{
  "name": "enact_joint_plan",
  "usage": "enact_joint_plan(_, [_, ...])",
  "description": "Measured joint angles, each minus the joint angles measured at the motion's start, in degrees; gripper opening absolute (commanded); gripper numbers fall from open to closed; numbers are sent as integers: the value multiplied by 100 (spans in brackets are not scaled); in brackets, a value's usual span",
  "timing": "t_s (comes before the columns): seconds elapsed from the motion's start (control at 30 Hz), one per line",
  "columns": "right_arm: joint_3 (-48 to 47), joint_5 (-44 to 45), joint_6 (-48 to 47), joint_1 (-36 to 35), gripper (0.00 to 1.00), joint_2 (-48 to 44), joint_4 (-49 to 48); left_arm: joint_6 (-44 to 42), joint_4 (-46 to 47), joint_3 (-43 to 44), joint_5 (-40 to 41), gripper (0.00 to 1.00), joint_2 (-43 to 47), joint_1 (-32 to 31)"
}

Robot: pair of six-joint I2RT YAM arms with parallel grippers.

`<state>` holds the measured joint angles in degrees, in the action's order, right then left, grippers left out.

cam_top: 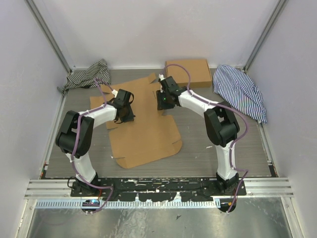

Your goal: Fold the paper box

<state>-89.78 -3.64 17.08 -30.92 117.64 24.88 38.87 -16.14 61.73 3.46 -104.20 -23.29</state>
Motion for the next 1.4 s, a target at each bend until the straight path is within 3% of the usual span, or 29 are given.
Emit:
enact_joint_plan(0.27, [-146,20,0,-275,41,66,144,0,2,0,0,11,-2,0])
enact_joint_plan(0.47, [-468,529,0,-291,39,341,352,0,0,-2,0,11,-2,0])
enact_joint_plan(0.57, [-535,769,-4,-291,31,470,437,0,0,-2,0,11,-2,0])
enact_joint_plan(0.7, [-540,953,-17,-299,12,577,501,0,-2,-2,2,10,-2,0])
enact_joint_plan(0.8, [-544,1005,4,-315,6,588,516,20,-17,0,-31,11,0,-13])
enact_joint_plan(0.93, [-544,1294,7,-380,4,588,533,37,-155,0,-42,22,61,-39])
enact_joint_plan(1.07, [-527,1617,-35,-435,3,584,560,20,-920,-20,151,31,332,-90])
enact_joint_plan(1.33, [-435,2081,-39,-393,3,553,560,138,-2094,-404,1099,61,1576,-96])
enact_joint_plan(1.4, [-385,2109,-39,-393,3,520,553,192,-2179,-584,1342,65,1823,-83])
